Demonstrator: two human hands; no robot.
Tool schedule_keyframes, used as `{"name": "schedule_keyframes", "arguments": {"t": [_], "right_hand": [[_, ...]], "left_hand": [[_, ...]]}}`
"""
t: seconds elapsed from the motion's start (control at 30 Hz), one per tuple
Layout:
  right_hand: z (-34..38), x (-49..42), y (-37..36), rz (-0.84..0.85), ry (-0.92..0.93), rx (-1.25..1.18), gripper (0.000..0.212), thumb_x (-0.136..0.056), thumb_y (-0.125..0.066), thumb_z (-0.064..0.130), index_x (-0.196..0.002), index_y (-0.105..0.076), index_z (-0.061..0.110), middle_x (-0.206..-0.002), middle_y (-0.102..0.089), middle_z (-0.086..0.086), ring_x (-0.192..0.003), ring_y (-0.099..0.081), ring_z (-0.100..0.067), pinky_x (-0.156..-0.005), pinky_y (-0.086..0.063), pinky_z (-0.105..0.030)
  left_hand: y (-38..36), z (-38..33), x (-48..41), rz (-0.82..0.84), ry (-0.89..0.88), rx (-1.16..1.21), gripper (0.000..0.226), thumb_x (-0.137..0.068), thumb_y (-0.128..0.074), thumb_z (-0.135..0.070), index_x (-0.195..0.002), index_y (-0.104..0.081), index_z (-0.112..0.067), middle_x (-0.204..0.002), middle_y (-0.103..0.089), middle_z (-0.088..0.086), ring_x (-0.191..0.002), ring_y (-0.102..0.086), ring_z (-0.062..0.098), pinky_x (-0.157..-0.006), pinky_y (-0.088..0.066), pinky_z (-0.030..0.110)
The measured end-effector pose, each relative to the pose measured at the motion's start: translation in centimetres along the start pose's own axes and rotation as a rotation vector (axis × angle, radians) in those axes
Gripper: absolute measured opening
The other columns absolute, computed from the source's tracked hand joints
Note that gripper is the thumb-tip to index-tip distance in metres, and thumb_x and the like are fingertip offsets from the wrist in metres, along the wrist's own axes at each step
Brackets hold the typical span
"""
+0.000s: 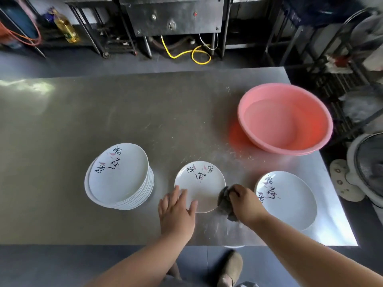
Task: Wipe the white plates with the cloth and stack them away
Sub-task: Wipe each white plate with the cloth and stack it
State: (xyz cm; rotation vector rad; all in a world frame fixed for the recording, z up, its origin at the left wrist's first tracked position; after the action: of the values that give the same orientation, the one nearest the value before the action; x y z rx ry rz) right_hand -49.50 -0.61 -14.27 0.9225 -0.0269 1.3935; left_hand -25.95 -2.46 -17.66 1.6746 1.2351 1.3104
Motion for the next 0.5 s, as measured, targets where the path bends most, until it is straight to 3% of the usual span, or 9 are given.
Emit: {"name": "schedule_keyframes", "arguments": {"t": [0.1, 0.2, 0.27, 0.3, 0.37, 0.43, 0.5], "right_hand": [[0.0, -2.1, 2.0, 0.03, -0.078, 0.278, 0.034, -0.108, -0.037, 0.026, -0.106, -0.067, 0.011, -0.108, -0.071, -0.015, -0.092, -0.067, -0.033, -0.079, -0.051, -0.035], [0.5, -3.6, 0.9, 0.18, -0.117, 0.356, 0.053, -0.112, -0.029, 0.044, -0.126, -0.063, 0.005, -0.122, -0.067, -0.021, -0.112, -0.064, -0.037, -0.089, -0.047, -0.037], [0.5, -4.2, -0.5, 0.258, -0.164, 0.298, 0.059, -0.111, -0.03, 0.051, -0.13, -0.064, 0.006, -0.125, -0.068, -0.019, -0.113, -0.064, -0.035, -0.082, -0.045, -0.032], [0.6, -4.4, -1.1, 0.279, -0.177, 0.27, 0.058, -0.111, -0.031, 0.051, -0.132, -0.063, 0.007, -0.127, -0.068, -0.017, -0.111, -0.064, -0.033, -0.077, -0.044, -0.029], [0.8, -4.6, -1.6, 0.271, -0.163, 0.251, 0.054, -0.112, -0.032, 0.047, -0.137, -0.06, 0.009, -0.132, -0.066, -0.016, -0.115, -0.063, -0.032, -0.08, -0.045, -0.029], [1.3, -4.2, -1.0, 0.171, -0.108, 0.254, 0.047, -0.112, -0.031, 0.044, -0.134, -0.059, 0.012, -0.129, -0.067, -0.017, -0.116, -0.063, -0.034, -0.089, -0.046, -0.033], [2.1, -3.1, 0.4, 0.021, -0.029, 0.205, 0.038, -0.11, -0.028, 0.045, -0.119, -0.057, 0.022, -0.109, -0.072, -0.014, -0.092, -0.069, -0.031, -0.077, -0.055, -0.036]], "left_hand": [[2.9, 1.6, -1.2, -0.11, 0.099, 0.255, 0.053, -0.104, -0.047, -0.047, -0.152, -0.046, -0.027, -0.146, -0.056, 0.0, -0.131, -0.052, 0.024, -0.111, -0.041, 0.041], [2.8, 2.9, -3.6, 0.125, 0.314, 0.463, 0.044, -0.106, -0.041, -0.048, -0.133, -0.057, -0.017, -0.113, -0.073, 0.009, -0.091, -0.067, 0.028, -0.084, -0.057, 0.038], [2.3, 2.6, -4.2, 0.305, 0.487, 0.685, 0.051, -0.106, -0.033, -0.058, -0.124, -0.059, -0.018, -0.084, -0.074, 0.008, -0.06, -0.062, 0.023, -0.053, -0.048, 0.026], [2.3, 2.4, -4.1, 0.369, 0.581, 0.781, 0.055, -0.104, -0.03, -0.065, -0.125, -0.057, -0.021, -0.077, -0.075, 0.006, -0.051, -0.06, 0.02, -0.047, -0.037, 0.02], [2.6, 2.0, -3.9, 0.45, 0.681, 0.875, 0.072, -0.098, -0.023, -0.08, -0.129, -0.054, -0.023, -0.078, -0.079, 0.007, -0.051, -0.066, 0.018, -0.047, -0.028, 0.018], [3.3, 1.3, -3.5, 0.488, 0.695, 0.97, 0.093, -0.091, -0.015, -0.089, -0.137, -0.054, -0.017, -0.083, -0.08, 0.012, -0.066, -0.074, 0.024, -0.05, -0.037, 0.021], [4.5, 0.1, -3.1, 0.463, 0.664, 1.12, 0.103, -0.088, -0.013, -0.091, -0.147, -0.047, -0.013, -0.087, -0.08, 0.015, -0.085, -0.076, 0.029, -0.063, -0.053, 0.029]]}}
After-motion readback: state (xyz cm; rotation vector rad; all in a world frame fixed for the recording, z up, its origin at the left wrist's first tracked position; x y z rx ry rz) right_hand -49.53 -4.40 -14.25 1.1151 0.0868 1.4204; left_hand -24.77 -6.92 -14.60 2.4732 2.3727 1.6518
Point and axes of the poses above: each hand's wrist, its own x-axis away from the middle knuckle, its own y-axis out of the back of the hand, z = x × y, the point moved 8 cm from there along -x, towards the middle knuckle
